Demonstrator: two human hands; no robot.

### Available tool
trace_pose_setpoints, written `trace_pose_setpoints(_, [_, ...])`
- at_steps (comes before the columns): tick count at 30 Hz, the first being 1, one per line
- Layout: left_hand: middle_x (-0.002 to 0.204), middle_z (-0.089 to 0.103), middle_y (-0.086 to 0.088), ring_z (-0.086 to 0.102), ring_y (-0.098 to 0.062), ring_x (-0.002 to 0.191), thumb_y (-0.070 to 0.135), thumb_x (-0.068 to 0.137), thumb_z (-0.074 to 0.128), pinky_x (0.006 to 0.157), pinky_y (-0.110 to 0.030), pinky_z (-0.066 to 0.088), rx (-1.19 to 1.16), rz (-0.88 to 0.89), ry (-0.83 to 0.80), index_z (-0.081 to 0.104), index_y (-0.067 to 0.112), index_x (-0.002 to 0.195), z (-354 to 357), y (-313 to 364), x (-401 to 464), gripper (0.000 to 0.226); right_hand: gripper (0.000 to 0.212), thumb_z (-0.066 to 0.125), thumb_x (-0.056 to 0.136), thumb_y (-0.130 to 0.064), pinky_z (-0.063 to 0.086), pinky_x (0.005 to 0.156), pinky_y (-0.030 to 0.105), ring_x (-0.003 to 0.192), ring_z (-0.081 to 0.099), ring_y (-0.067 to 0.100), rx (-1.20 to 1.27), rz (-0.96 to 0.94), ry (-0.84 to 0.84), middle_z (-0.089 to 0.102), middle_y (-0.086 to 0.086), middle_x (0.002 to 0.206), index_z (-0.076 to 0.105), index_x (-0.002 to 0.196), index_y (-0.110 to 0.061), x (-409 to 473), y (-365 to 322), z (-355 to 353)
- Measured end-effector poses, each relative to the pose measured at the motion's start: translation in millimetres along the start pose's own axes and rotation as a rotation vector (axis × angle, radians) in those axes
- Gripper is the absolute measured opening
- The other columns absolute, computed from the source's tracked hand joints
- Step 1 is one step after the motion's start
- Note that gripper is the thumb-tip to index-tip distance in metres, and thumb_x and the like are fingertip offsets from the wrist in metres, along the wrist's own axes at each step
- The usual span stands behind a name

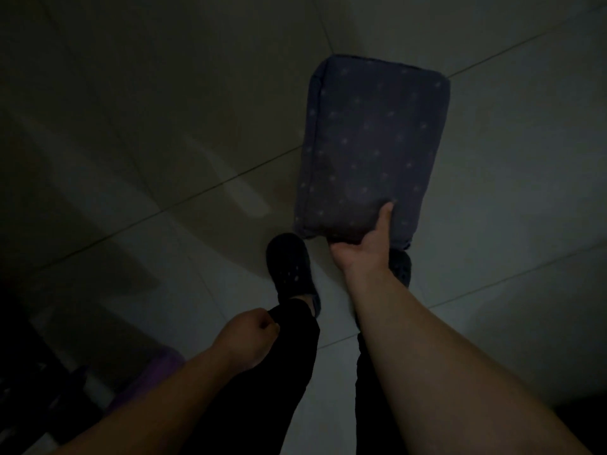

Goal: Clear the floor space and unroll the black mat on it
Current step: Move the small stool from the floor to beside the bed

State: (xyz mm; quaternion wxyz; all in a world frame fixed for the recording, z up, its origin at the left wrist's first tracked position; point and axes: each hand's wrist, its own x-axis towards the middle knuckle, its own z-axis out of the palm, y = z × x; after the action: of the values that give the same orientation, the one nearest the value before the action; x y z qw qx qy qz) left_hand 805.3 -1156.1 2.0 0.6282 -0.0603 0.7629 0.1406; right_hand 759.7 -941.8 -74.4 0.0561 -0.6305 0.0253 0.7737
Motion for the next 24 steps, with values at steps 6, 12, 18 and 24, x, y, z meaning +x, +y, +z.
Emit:
trace_pose_setpoints(6, [0.077, 0.058, 0.0, 0.057, -0.017, 0.079, 0.028, 0.091, 0.051, 0.068, -0.025, 0.036, 0.021, -0.031, -0.032, 0.05, 0.026, 0.068, -14.0, 1.9, -34.9, 0.023, 0.07, 0.077, 0.067, -0.058, 0.049, 0.094, 0.058, 0.112, 0.062, 0.032, -0.073, -0.088, -0.032, 0.066, 0.009, 0.123, 0.063, 0.124, -0.021, -31.0, -41.3, 37.9])
trace_pose_setpoints(12, [0.069, 0.056, 0.006, 0.058, -0.014, 0.078, 0.025, 0.091, 0.051, 0.07, -0.028, 0.041, 0.067, 0.028, -0.005, 0.051, 0.02, 0.068, -40.2, 30.9, -84.4, 0.023, 0.066, 0.085, 0.056, -0.052, 0.048, 0.087, 0.065, 0.1, 0.067, 0.035, -0.228, -0.151, 0.169, 0.072, 0.008, 0.112, 0.07, 0.112, -0.02, -92.1, -102.8, 77.3])
trace_pose_setpoints(18, [0.09, 0.068, -0.004, 0.062, -0.018, 0.087, 0.025, 0.09, 0.053, 0.078, -0.026, 0.046, 0.184, 0.016, -0.095, 0.059, 0.019, 0.083, -66.6, 60.0, -169.5, 0.012, 0.064, 0.08, 0.066, -0.049, 0.052, 0.088, 0.054, 0.102, 0.065, 0.034, -0.289, -0.248, 0.331, 0.068, 0.007, 0.119, 0.063, 0.122, -0.022, -224.5, -165.3, 30.8])
trace_pose_setpoints(24, [0.078, 0.064, -0.007, 0.063, -0.022, 0.075, 0.021, 0.089, 0.055, 0.067, -0.029, 0.047, 0.219, 0.027, -0.086, 0.057, 0.019, 0.072, -105.9, 108.4, -250.8, 0.017, 0.077, 0.083, 0.063, -0.047, 0.046, 0.095, 0.061, 0.105, 0.064, 0.036, -0.191, -0.335, 0.448, 0.064, 0.005, 0.126, 0.054, 0.131, -0.024, -358.9, -216.7, -38.3])
